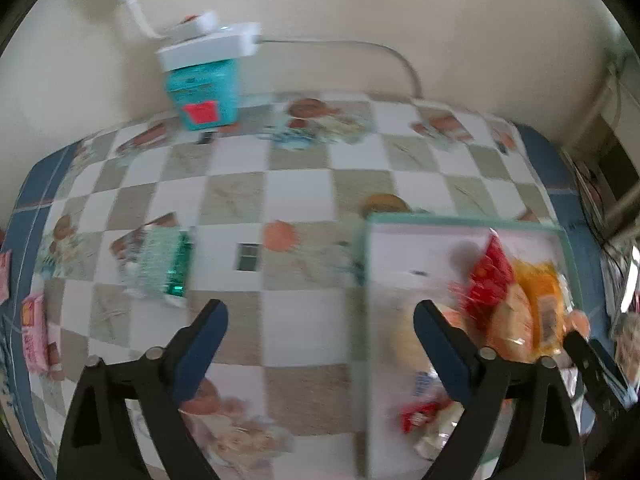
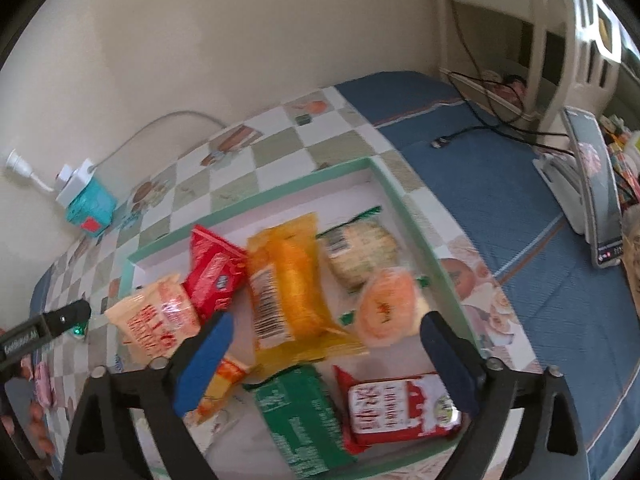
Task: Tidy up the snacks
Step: 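Carry the pudding cup and Swiss roll pack into the tray and release both, then move both tools back over the remaining snacks on the cloth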
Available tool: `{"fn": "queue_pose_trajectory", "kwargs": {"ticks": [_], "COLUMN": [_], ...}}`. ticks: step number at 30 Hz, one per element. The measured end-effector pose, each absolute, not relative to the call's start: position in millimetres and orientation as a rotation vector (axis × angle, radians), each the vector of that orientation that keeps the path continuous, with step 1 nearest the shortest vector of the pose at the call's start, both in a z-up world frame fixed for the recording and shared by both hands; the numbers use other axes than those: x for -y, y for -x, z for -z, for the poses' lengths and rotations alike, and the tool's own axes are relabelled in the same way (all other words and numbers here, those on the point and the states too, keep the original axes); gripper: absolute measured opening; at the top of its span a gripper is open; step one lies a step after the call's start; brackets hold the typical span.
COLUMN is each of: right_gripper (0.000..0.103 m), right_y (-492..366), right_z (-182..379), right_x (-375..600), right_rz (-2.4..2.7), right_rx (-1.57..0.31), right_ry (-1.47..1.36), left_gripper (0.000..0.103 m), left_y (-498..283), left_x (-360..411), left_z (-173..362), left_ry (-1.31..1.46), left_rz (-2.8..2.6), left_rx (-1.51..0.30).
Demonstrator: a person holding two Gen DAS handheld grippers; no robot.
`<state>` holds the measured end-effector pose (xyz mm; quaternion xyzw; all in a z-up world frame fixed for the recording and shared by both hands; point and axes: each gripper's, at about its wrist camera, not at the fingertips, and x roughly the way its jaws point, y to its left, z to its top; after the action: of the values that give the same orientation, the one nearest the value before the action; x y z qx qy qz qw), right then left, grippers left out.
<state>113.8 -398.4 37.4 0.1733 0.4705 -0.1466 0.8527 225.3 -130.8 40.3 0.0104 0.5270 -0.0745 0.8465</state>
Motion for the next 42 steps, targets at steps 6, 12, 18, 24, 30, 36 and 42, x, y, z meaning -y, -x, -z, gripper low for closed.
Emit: {"fn": "queue_pose_trajectory", "kwargs": {"ticks": [6, 12, 18, 24, 30, 36, 42], "right_gripper": [0.103, 0.103, 0.103, 0.103, 0.103, 0.103, 0.103], "right_y": [-125, -131, -142, -153, -165, -174, -186], "right_z": [-46, -62, -74, -79, -81, -82, -69], "right_x": [352, 302, 250, 199, 165, 133, 103], "right_rz": [0.211, 0.106, 0.004, -0.082, -0.153, -0.198, -0.234], "right_rx": [-0.972, -0.901, -0.891, -0.905, -0.916, -0.913, -0.961], "right_ry": [-0.289, -0.221, -0.18, -0.11, -0.091, -0.032, 0.024], "left_gripper": [0.095, 0.098, 0.099, 0.099, 0.099, 0.099, 0.099], "left_y": [-231, -228, -216, -200, -181, -163, -157], "left_x": [80, 18, -42, -100, -156, -195, -213], "left_z": [-45, -54, -66, -76, -82, -85, -83], "left_ry": [0.051, 0.135, 0.185, 0.238, 0.301, 0.328, 0.309], "left_rz": [0.041, -0.073, -0.194, -0.292, -0.376, -0.44, -0.472], "left_rx": [-1.083, -1.041, -0.992, -0.948, -0.915, -0.865, -0.835]}}
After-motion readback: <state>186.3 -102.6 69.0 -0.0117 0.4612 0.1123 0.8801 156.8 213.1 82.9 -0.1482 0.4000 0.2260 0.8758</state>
